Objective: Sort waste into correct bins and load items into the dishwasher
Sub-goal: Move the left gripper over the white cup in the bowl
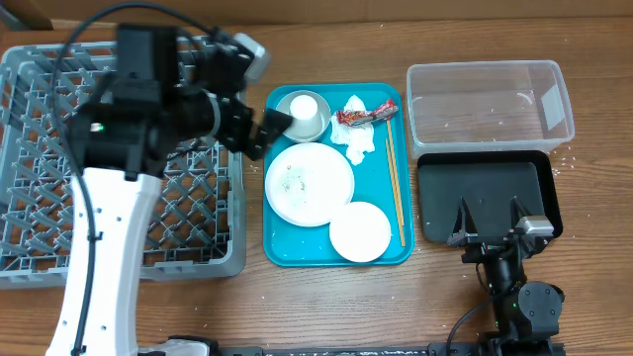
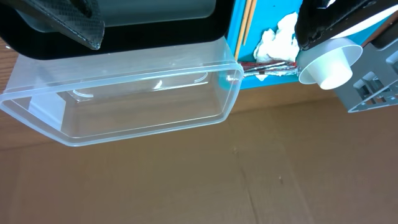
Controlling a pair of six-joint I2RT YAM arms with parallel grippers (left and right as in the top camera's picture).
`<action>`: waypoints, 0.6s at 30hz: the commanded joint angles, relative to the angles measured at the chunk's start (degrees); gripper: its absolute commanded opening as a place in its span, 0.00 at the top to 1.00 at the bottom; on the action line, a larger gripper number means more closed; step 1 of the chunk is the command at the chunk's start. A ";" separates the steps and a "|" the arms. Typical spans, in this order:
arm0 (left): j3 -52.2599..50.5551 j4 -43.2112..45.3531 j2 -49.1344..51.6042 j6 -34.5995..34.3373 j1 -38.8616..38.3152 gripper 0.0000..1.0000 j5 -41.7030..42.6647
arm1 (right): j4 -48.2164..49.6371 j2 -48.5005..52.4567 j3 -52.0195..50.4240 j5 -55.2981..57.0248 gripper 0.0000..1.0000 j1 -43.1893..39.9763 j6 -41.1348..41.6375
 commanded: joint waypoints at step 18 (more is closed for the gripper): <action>13.11 -0.33 16.24 -14.19 -18.67 0.00 -29.33 | 0.20 -0.68 -0.61 0.37 0.00 0.22 -0.22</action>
